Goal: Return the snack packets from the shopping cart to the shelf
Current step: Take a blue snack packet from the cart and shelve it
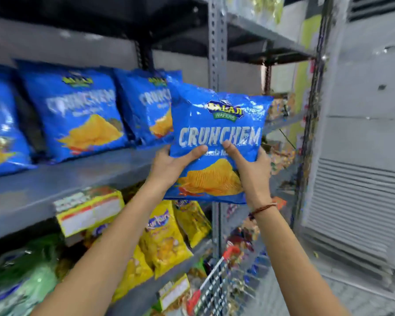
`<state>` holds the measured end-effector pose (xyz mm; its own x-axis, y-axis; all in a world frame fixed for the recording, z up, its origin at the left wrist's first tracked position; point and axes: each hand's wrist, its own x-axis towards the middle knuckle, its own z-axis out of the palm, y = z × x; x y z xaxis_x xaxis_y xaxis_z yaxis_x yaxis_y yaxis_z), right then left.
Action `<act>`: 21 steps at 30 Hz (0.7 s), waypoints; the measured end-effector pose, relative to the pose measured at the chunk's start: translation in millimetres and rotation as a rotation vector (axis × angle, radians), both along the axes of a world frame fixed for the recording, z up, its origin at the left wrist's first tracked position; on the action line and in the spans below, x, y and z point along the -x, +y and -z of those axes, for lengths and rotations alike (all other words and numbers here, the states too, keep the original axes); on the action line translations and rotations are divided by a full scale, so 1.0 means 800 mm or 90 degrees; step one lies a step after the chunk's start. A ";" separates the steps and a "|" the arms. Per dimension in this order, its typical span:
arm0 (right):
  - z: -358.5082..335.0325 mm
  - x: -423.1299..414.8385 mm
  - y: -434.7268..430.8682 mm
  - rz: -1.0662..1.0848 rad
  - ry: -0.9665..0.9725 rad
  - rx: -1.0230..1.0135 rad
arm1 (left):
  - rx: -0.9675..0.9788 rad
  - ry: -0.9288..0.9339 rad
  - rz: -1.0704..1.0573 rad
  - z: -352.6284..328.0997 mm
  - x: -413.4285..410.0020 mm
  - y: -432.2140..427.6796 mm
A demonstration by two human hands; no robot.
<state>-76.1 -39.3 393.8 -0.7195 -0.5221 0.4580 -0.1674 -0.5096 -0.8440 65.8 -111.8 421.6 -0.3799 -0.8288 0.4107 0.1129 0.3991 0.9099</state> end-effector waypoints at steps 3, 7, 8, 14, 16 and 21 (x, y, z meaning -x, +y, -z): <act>-0.044 -0.032 -0.027 -0.036 0.056 0.038 | 0.059 0.041 -0.080 -0.035 -0.043 -0.001; -0.090 -0.078 -0.068 -0.111 0.106 0.074 | 0.063 0.097 -0.179 -0.061 -0.096 -0.016; -0.098 -0.089 -0.080 -0.132 0.122 0.079 | 0.059 0.101 -0.206 -0.065 -0.108 -0.022; -0.121 -0.150 -0.143 -0.170 0.225 -0.019 | 0.028 0.095 -0.311 -0.074 -0.169 -0.066; -0.120 -0.166 -0.156 -0.200 0.234 -0.077 | 0.016 0.076 -0.344 -0.071 -0.181 -0.079; -0.109 -0.179 -0.183 -0.271 0.238 -0.106 | 0.033 0.016 -0.389 -0.058 -0.203 -0.108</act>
<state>66.8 -185.4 481.2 -0.2368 -0.8160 0.5273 -0.2782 -0.4630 -0.8415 228.0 -198.6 468.2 0.1681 -0.8726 0.4585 -0.1295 0.4416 0.8878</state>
